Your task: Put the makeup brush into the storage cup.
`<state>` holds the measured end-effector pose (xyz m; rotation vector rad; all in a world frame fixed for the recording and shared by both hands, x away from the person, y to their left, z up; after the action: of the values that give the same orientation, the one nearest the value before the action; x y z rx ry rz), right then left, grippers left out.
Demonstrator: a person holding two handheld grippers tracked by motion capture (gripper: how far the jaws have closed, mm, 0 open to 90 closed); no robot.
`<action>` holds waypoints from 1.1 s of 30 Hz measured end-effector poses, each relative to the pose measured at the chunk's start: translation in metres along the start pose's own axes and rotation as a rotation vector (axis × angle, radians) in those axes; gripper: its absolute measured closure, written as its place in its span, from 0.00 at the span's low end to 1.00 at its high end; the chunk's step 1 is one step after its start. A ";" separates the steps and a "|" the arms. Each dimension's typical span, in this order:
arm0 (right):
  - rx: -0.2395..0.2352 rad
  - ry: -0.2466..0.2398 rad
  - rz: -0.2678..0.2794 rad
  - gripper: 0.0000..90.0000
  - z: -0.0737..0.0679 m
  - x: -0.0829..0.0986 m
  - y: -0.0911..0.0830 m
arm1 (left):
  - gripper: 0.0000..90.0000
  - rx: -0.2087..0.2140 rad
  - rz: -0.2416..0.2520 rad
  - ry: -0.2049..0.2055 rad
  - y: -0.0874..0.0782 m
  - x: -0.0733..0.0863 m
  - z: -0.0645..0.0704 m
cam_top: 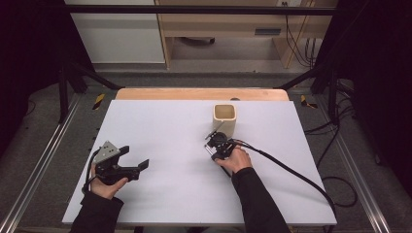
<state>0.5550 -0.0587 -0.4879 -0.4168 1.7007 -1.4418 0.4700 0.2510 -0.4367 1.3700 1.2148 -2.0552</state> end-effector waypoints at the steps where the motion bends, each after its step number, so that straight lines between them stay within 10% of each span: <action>1: 0.000 -0.005 0.001 0.93 0.000 0.000 0.000 | 0.07 0.000 0.000 0.001 0.000 0.000 0.000; 33: -0.005 -0.057 -0.063 0.76 -0.001 -0.007 -0.008 | 0.07 0.003 -0.008 0.006 0.001 0.001 0.001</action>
<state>0.5569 -0.0554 -0.4779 -0.5129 1.6591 -1.4578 0.4703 0.2500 -0.4376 1.3754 1.2223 -2.0605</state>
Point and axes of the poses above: each handheld gripper's, and its own axes: y roughly forward along the jaws, x roughly out of its underside, z roughly to its right, the point moved 4 cm from there along y, roughly forward along the jaws, and after that the axes turned 5 degrees about -y, right-handed, at the moved point
